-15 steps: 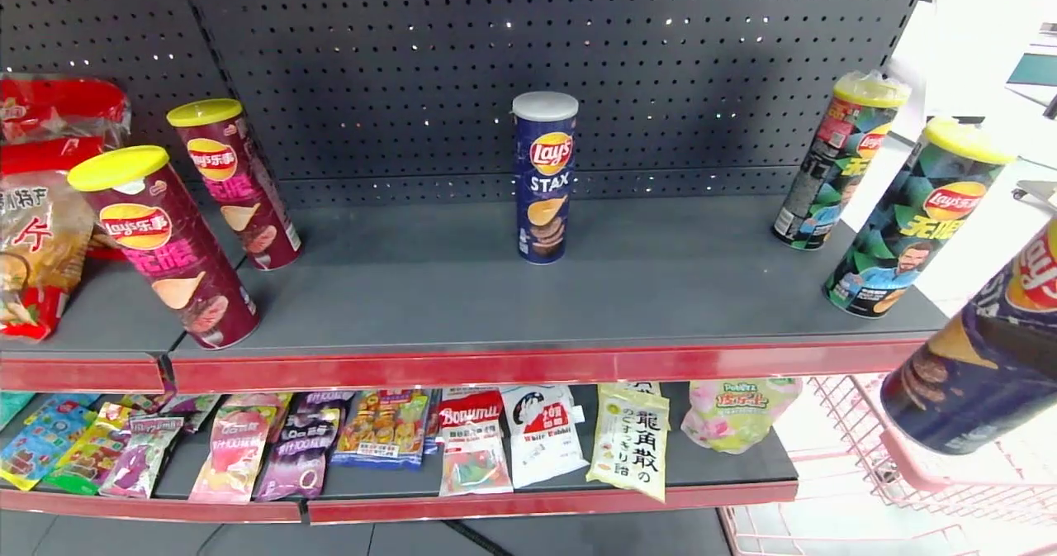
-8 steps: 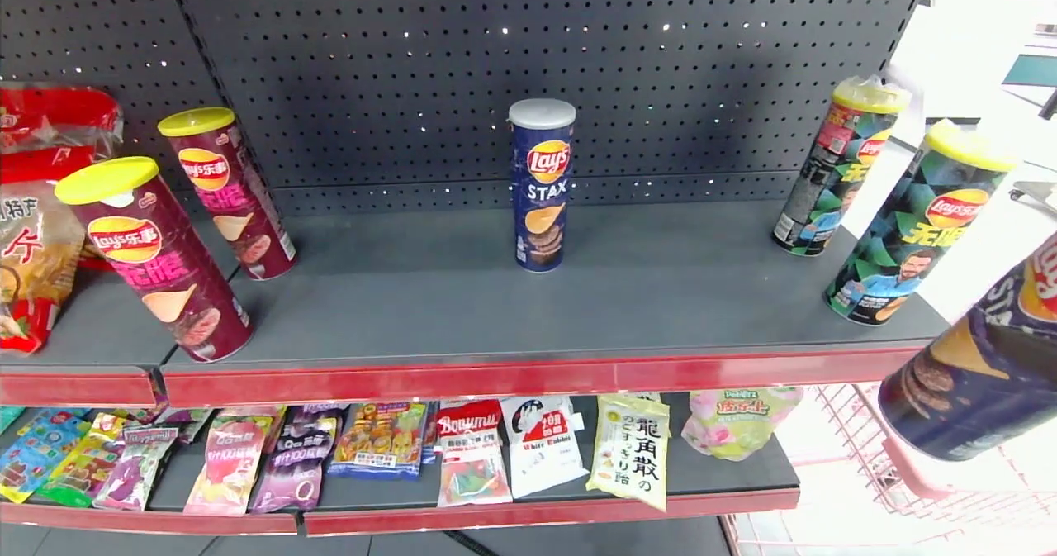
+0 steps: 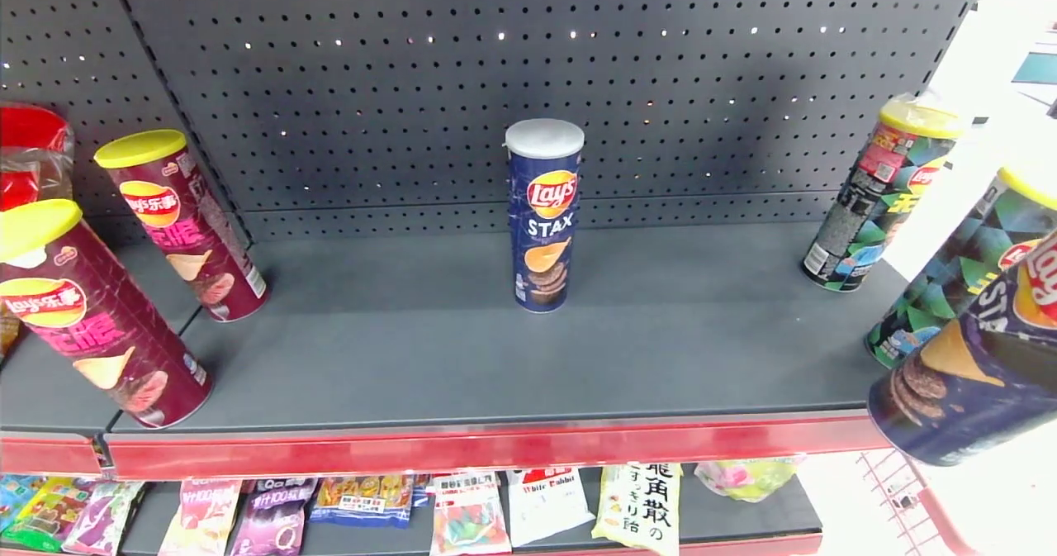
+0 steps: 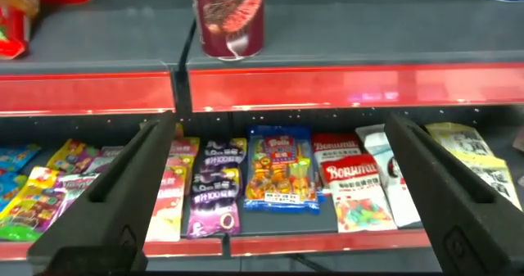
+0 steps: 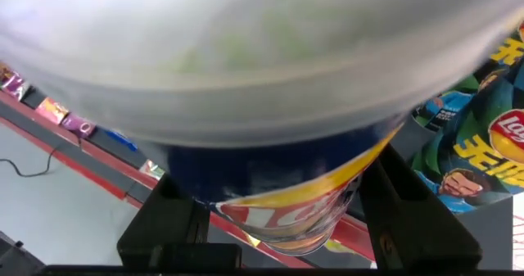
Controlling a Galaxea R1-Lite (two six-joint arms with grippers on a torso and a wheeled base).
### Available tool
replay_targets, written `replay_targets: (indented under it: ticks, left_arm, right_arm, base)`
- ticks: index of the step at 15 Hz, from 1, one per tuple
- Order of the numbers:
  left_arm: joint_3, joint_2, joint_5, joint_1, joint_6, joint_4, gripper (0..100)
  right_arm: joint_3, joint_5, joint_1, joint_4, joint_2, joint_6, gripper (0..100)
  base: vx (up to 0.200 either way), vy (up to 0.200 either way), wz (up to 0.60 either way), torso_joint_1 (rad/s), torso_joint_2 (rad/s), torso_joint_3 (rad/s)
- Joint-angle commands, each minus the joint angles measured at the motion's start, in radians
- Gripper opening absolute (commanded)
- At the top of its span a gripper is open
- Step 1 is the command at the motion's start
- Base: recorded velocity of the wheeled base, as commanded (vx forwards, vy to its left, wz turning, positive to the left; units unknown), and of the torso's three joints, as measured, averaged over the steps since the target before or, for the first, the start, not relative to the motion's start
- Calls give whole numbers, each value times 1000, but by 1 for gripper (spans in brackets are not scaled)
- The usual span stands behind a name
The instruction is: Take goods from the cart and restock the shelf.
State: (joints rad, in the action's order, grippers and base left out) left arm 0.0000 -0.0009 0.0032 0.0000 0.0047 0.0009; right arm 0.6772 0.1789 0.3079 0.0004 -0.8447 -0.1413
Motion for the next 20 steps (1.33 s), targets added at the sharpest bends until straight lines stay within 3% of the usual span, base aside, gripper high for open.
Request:
replay_targets:
  ticks: [1,5,6,7,9,10,11,12,13,14,15,17,18,20]
  left_arm:
    - [-2,1,0,0,-2,1,100]
    - [-2,22,0,-2,1,1,100]
    - [-2,47,-2,-2,9,-1,100]
    - [-2,44,-6,-3,40,-1,100]
    - [-31,35,-28,-2,44,-5,100]
    - [-330,294,-45,-40,-41,-5,100]
    - [-488,407,-80,-74,-83,-5,100]
    - [-569,483,-141,-115,-75,-5,100]
    - [-569,513,-226,-150,-32,-9,100]
    - [-548,536,-338,-192,37,-5,100]
    - [-538,596,-424,-213,63,-5,100]
    - [-584,777,-537,-239,84,-30,100]
    - [-617,883,-562,-273,118,-68,100]
    - [-658,1033,-569,-288,143,-133,100]
  right_arm:
    - [-1,7,2,1,-5,-3,0]
    - [1,13,13,0,-25,-47,0]
    - [-1,13,13,1,-25,-47,0]
    - [-10,16,22,0,-30,-47,0]
    - [-19,27,51,0,-28,-46,0]
    - [-28,27,80,0,-30,-47,0]
    - [-31,24,97,1,-34,-49,0]
    - [-28,19,108,1,-37,-54,0]
    - [-24,16,108,0,-56,-54,0]
    - [-19,16,108,0,-65,-55,0]
    - [-11,8,108,0,-76,-61,0]
    - [-5,-9,109,-2,-86,-72,0]
    - [-5,-7,109,-2,-90,-70,0]
    - [5,-6,108,-5,-109,-64,0]
  base:
    - [0,0,0,0,0,0]
    - [0,0,0,0,0,0]
    - [0,0,0,0,0,0]
    - [0,0,0,0,0,0]
    - [0,0,0,0,0,0]
    - [0,0,0,0,0,0]
    - [0,0,0,0,0,0]
    - [0,0,0,0,0,0]
    - [0,0,0,0,0,0]
    - [0,0,0,0,0,0]
    - [0,0,0,0,0,0]
    - [0,0,0,0,0,0]
    - [0,0,0,0,0,0]
    - [0,0,0,0,0,0]
